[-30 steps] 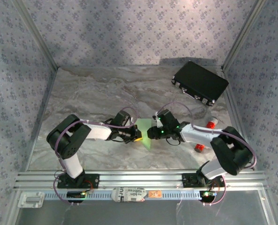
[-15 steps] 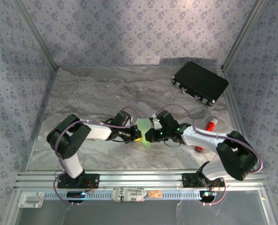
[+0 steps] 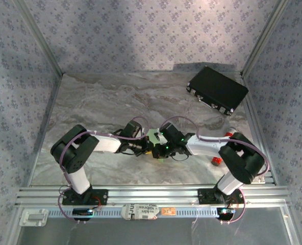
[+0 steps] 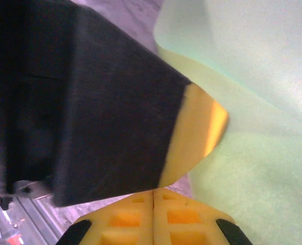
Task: Fold a paper plane with a square sheet of paper (pick it up from the middle)
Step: Third fold the triangle at the center of the table.
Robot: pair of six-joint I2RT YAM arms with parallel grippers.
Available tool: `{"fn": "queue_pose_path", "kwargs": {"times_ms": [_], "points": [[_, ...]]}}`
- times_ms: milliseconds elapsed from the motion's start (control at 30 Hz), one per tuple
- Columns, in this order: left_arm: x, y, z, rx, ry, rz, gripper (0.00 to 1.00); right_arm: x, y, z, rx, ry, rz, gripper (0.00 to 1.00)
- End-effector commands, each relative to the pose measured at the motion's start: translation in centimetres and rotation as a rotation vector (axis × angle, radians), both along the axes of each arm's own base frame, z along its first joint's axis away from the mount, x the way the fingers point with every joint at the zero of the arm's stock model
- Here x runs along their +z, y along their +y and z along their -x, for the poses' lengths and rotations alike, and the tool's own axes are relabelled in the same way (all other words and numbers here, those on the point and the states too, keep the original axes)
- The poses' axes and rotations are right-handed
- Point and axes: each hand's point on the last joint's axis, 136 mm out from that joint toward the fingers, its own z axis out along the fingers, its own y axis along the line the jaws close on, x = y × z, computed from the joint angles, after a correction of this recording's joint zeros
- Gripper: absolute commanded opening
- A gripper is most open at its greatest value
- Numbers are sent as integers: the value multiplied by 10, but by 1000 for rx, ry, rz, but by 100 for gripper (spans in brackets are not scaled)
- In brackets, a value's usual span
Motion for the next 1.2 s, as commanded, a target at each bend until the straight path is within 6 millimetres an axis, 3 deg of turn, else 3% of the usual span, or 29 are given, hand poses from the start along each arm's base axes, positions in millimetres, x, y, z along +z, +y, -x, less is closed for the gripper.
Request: {"fn": "queue_pose_path", "kwargs": {"times_ms": [0,233,700,1167], "points": [[-31,22,18,11,66,-116,0,-14,-6,5,-3,32,56,7],[-34,26,19,16,72,-133,0,-25,-16,17,-8,57,70,7],[-43,36,21,34,92,-160,0,-22,-28,31,-20,70,38,10],[-46,40,23,43,99,-168,0,-37,-70,65,-32,103,104,11]]}}
